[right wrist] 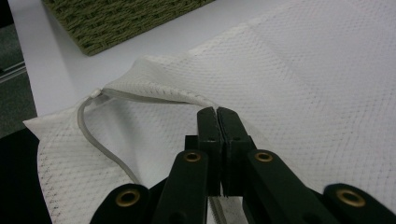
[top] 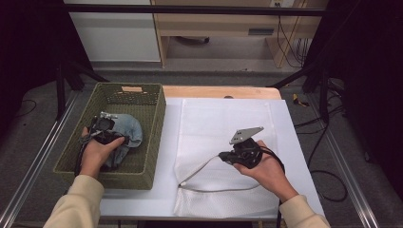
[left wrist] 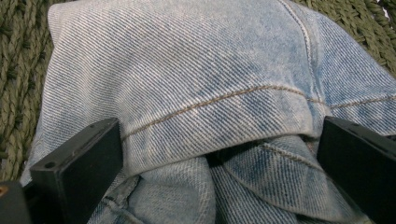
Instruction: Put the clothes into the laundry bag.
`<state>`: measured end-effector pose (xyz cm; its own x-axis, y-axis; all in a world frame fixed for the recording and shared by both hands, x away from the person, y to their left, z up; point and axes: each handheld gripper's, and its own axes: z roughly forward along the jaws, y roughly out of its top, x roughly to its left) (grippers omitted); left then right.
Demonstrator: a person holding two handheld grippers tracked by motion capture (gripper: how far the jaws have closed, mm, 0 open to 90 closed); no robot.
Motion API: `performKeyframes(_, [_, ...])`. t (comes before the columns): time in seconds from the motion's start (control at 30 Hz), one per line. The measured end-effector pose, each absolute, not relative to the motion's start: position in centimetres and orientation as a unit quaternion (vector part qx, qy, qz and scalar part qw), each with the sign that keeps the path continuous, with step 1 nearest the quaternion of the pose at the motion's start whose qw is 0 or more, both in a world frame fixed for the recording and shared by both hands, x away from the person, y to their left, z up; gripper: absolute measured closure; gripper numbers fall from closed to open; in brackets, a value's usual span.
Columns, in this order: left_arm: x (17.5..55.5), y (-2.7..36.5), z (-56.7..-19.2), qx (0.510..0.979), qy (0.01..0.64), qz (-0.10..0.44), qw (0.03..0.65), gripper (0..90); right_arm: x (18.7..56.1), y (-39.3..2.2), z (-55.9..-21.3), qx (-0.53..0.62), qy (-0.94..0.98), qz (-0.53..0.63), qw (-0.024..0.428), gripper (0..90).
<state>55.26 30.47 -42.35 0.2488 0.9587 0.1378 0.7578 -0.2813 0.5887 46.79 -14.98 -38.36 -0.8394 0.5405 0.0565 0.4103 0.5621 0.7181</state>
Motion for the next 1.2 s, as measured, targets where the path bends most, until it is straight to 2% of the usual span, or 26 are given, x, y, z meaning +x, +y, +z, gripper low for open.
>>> performKeyframes(0.2, [55.3, 30.5, -42.4, 0.765, 0.562, 0.241, 0.204, 0.0, 46.8, -15.0, -38.4, 0.268, 0.880, 0.383, 0.085, 89.1])
performKeyframes(0.27, [55.2, 30.4, -42.4, 0.765, 0.563, 0.241, 0.197, 3.2, 46.8, -14.9, -38.4, 0.268, 0.880, 0.383, 0.083, 89.0])
performKeyframes(0.4, [55.1, 30.3, -42.3, 0.772, 0.559, 0.243, 0.178, 18.9, 46.9, -15.0, -38.4, 0.267, 0.880, 0.385, 0.083, 89.0])
performKeyframes(0.6, [54.7, 29.4, -41.2, 0.786, 0.541, 0.256, 0.155, 53.1, 46.9, -15.1, -38.2, 0.272, 0.879, 0.384, 0.084, 89.0])
performKeyframes(0.7, [54.4, 29.5, -40.4, 0.784, 0.539, 0.261, 0.163, 63.9, 46.8, -15.2, -38.1, 0.271, 0.878, 0.385, 0.085, 89.0])
performKeyframes(0.9, [53.6, 30.1, -39.2, 0.771, 0.540, 0.270, 0.203, 68.0, 46.8, -15.5, -37.8, 0.273, 0.877, 0.387, 0.087, 89.1])
performKeyframes(1.2, [52.7, 30.5, -37.9, 0.764, 0.515, 0.280, 0.271, 68.7, 46.9, -15.6, -37.8, 0.268, 0.879, 0.385, 0.083, 89.2])
